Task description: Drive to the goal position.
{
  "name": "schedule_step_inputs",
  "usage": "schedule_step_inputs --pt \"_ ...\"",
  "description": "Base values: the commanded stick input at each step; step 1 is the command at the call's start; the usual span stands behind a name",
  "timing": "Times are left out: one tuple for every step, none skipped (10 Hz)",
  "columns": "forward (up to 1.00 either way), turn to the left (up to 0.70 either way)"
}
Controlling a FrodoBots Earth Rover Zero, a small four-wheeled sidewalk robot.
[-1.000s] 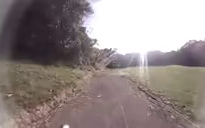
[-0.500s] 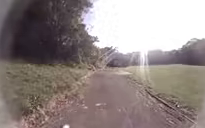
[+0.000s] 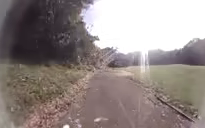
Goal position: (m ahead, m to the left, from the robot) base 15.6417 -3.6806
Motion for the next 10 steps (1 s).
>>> schedule_step_inputs --pt "0.85 -0.1" --pt "0.85 -0.02" --pt "0.85 0.0" --pt "0.85 0.0" --pt "0.85 0.0" --pt "0.85 0.0" --pt "0.85 0.0" --pt "0.85 0.0" --pt "0.85 0.0" --pt "0.85 0.0"
